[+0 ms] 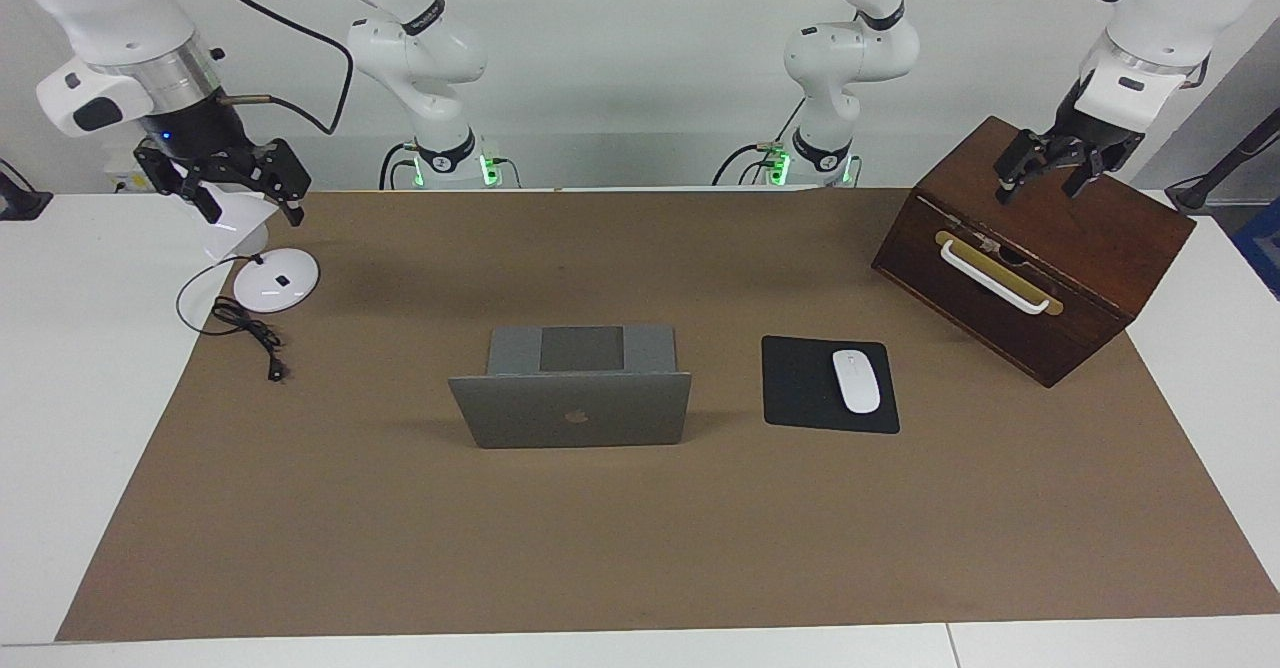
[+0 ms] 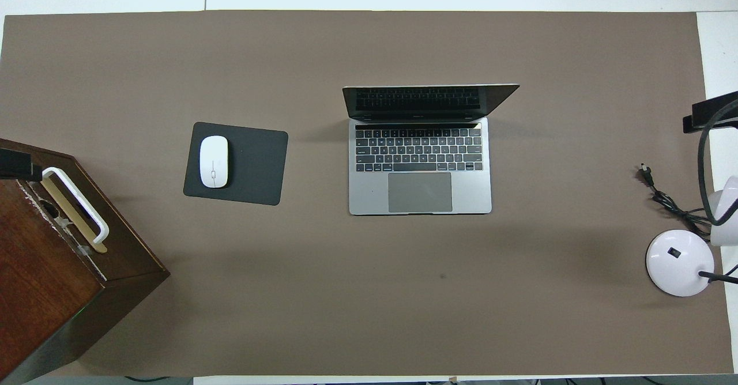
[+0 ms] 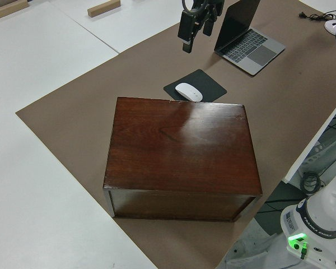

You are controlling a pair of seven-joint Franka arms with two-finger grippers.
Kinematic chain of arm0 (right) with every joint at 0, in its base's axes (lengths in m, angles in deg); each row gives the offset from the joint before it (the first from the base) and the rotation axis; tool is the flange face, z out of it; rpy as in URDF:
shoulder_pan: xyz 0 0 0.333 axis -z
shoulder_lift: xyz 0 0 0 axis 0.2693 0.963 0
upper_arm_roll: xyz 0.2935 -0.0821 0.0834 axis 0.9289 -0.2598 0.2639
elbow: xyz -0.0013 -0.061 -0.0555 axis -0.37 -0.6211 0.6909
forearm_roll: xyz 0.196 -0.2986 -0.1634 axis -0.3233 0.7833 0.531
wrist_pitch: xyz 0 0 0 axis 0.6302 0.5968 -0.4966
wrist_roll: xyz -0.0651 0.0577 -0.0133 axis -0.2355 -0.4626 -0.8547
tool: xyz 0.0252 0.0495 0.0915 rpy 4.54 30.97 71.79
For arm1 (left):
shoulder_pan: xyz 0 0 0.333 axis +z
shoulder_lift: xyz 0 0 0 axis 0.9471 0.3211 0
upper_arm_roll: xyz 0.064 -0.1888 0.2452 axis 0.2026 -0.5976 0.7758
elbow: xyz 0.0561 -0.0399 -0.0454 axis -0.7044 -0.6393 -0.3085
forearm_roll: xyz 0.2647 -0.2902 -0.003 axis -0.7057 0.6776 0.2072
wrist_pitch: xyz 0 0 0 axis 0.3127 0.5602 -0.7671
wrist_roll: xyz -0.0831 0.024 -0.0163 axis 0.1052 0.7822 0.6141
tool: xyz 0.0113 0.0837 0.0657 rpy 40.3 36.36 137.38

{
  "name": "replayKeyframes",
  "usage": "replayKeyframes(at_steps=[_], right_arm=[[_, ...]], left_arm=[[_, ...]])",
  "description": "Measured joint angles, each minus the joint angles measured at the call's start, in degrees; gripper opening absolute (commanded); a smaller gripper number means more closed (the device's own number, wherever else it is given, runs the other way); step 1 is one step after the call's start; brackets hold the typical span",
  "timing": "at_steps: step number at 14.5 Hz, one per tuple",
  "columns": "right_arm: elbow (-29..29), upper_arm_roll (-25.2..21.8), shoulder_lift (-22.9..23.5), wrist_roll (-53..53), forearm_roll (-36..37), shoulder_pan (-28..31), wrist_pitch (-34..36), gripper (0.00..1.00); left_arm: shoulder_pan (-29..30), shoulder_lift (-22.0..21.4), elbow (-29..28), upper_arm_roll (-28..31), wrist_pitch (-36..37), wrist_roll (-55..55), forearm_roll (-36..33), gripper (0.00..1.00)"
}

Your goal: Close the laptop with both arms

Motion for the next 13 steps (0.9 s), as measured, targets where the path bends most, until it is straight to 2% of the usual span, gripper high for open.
replayKeyframes(at_steps=[13], right_arm=[[0.0,0.0,0.2,0.0,0.9,0.5,-2.0,1.00]], left_arm=[[0.0,0.0,0.0,0.0,0.0,0.0,0.0,1.00]])
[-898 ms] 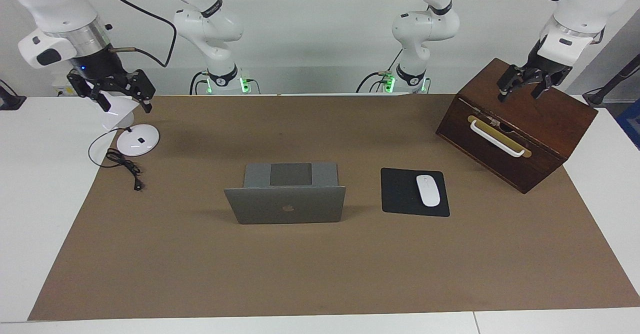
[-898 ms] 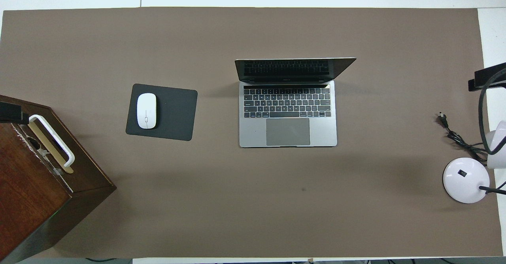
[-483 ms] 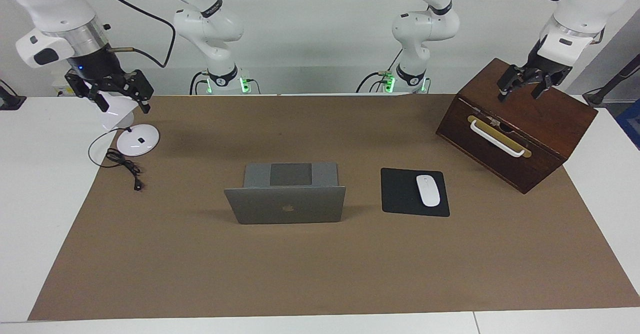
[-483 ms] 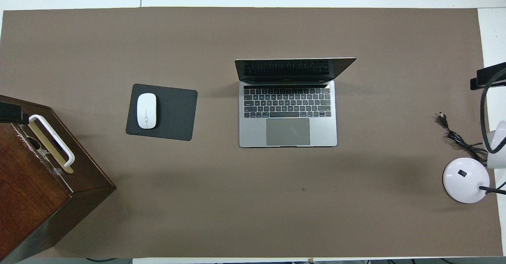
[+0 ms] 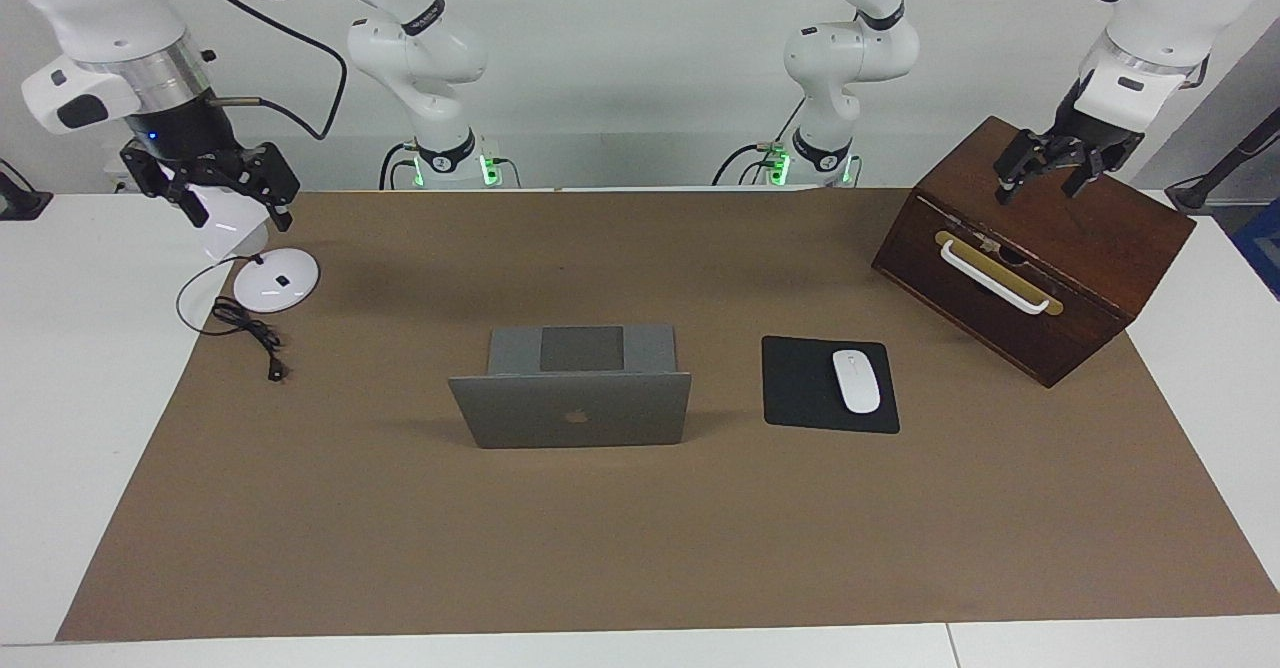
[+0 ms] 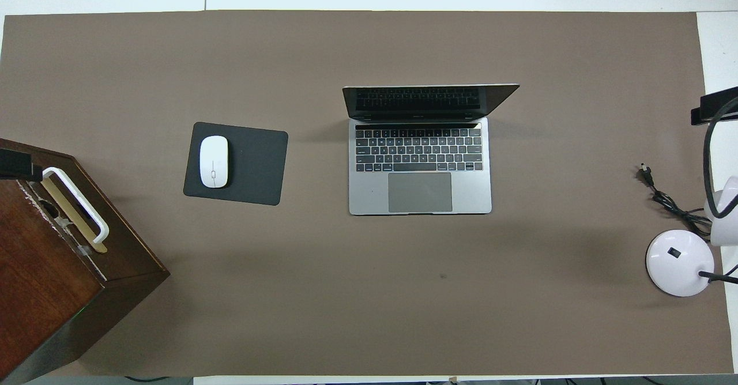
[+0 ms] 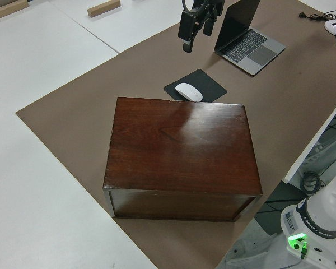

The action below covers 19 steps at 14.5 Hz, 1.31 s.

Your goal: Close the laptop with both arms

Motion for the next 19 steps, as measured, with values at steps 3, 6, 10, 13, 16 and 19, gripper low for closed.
replayKeyframes(at_steps=[3,6,10,13,16,19], right_arm=[[0.0,0.0,0.2,0.0,0.0,0.0,-0.2,1.00],[0.1,0.0,0.5,0.0,0.1,0.1,-0.3,1.00],[0.2,0.0,0.6,0.0,0.1,0.1,-0.3,1.00],[0.3,0.0,0.6,0.0,0.1,0.2,-0.3,1.00],[0.3,0.0,0.6,0.0,0.1,0.5,-0.3,1.00],[0.3,0.0,0.6,0.0,0.1,0.9,-0.3,1.00]], left_arm=[[0.0,0.0,0.0,0.0,0.0,0.0,0.0,1.00],[0.0,0.0,0.0,0.0,-0.3,0.0,0.0,1.00],[0.0,0.0,0.0,-0.1,-0.6,0.0,0.0,1.00],[0.0,0.0,0.0,-0.4,-0.6,0.1,0.0,1.00],[-0.1,0.0,0.0,-1.3,-0.7,0.1,0.0,1.00],[-0.2,0.0,0.0,-1.6,-0.7,0.1,0.0,0.71]])
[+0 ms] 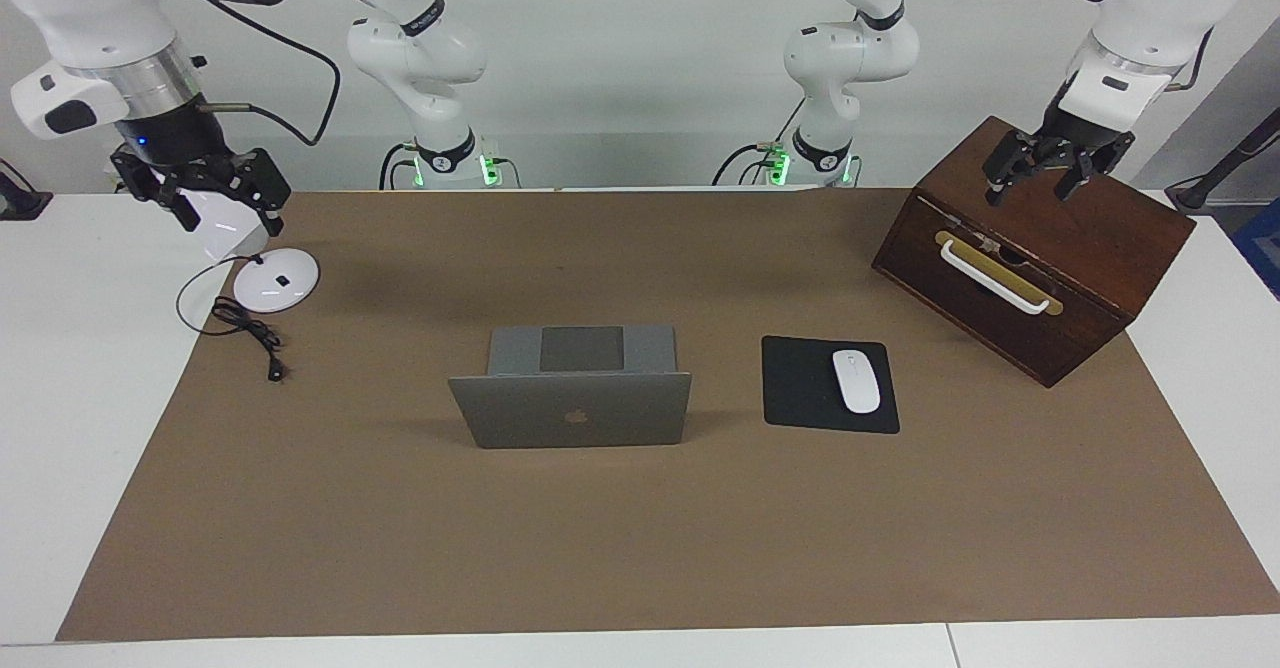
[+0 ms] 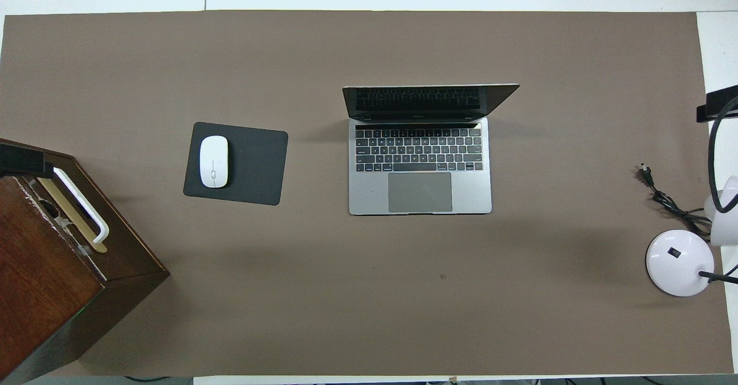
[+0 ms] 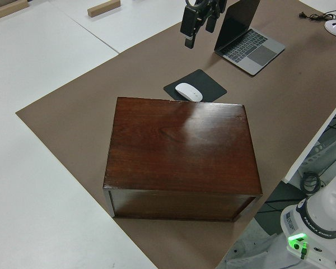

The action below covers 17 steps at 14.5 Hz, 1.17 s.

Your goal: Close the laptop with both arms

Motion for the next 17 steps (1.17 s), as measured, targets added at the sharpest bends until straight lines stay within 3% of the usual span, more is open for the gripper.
replayKeyframes(at_steps=[1,2,4,5,11,14,17], right_arm=[[0.0,0.0,0.0,0.0,0.0,0.0,-0.2,0.99],[0.0,0.0,0.0,0.0,0.0,0.0,-0.8,0.88],[0.0,0.0,0.1,0.0,0.0,0.0,-2.3,0.24],[0.0,0.0,0.4,0.0,0.0,0.0,-2.4,0.00],[0.8,0.0,4.2,3.4,0.4,0.1,-6.8,0.00],[5.1,0.0,8.0,3.6,1.0,0.1,-7.0,0.00],[10.1,0.3,12.8,3.6,1.3,0.0,-8.5,0.00]], left_arm=[[0.0,0.0,0.0,0.0,0.0,0.0,0.0,0.42],[0.0,0.0,0.0,0.0,0.0,0.0,0.0,0.06],[0.0,0.0,0.0,0.0,0.0,0.0,0.0,0.00],[0.0,0.0,0.0,0.0,0.0,0.0,0.0,0.00],[0.0,0.0,0.0,0.0,0.0,0.1,0.0,0.00],[0.0,-0.1,-0.8,0.0,-2.0,0.2,2.6,0.00],[-1.2,-1.5,-5.5,-0.1,-7.7,0.4,4.9,0.00]])
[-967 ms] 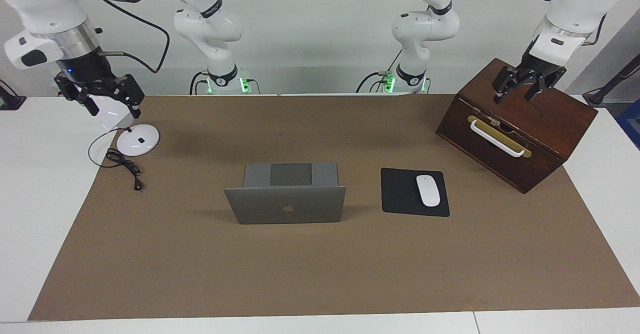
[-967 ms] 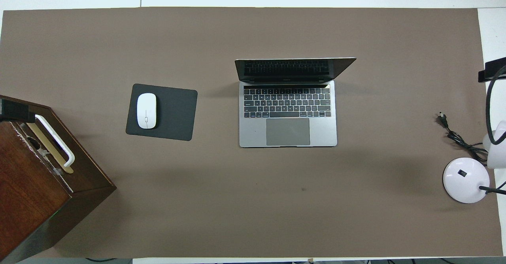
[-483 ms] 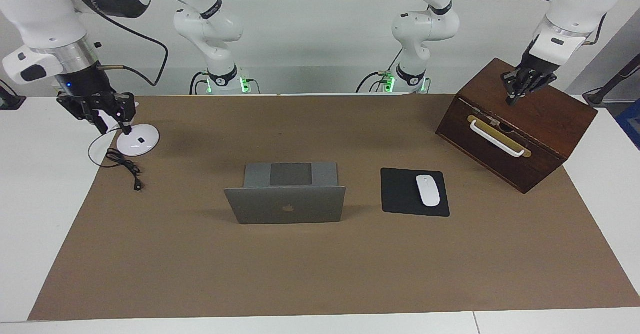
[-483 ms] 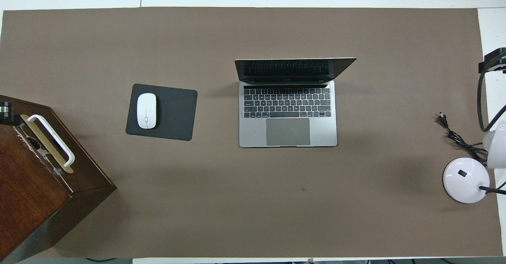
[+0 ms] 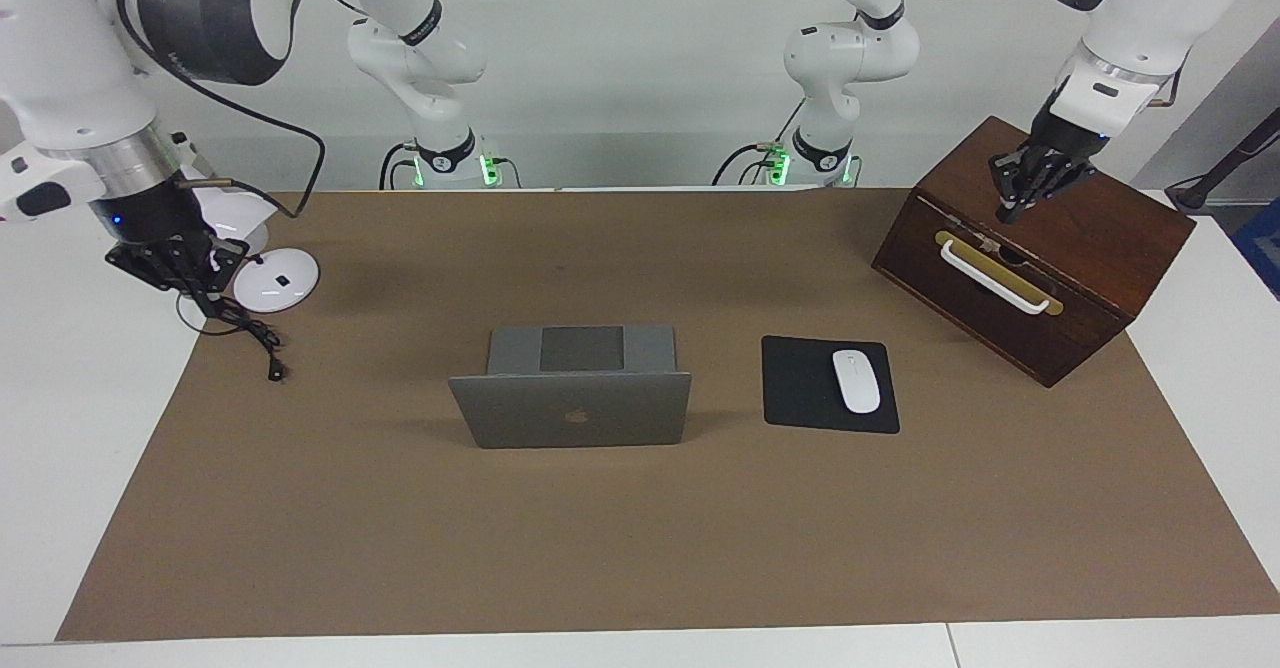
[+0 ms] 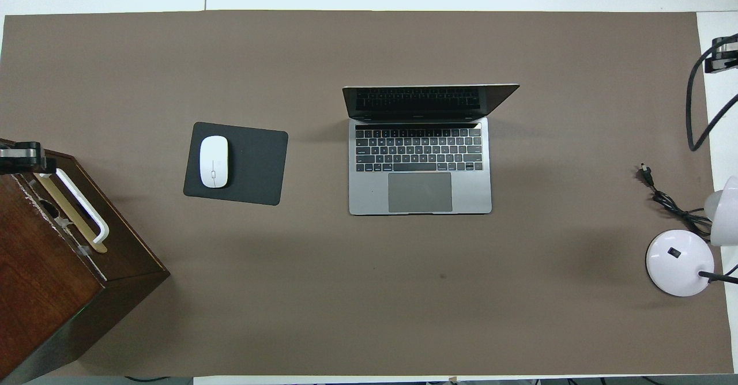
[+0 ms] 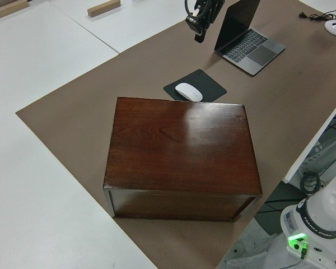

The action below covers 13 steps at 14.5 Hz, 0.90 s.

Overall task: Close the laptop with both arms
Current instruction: 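Move the left gripper toward the laptop front while the right gripper rises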

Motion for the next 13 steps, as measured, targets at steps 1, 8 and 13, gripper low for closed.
replayKeyframes(at_steps=[1,8,13], right_arm=[[2.0,0.2,1.9,0.0,0.0,0.0,-0.5,0.00],[14.1,1.5,15.4,-0.2,0.0,-1.6,-7.8,0.00],[15.7,1.6,17.8,-9.3,0.0,-5.6,-10.0,0.00]], left_arm=[[-1.0,-1.0,-2.6,-0.1,-2.9,0.0,0.5,0.00],[-9.5,-10.4,-23.7,-0.2,-25.2,-0.1,2.9,0.00],[-17.0,-13.3,-33.3,-0.2,-37.9,-0.1,6.5,0.00]])
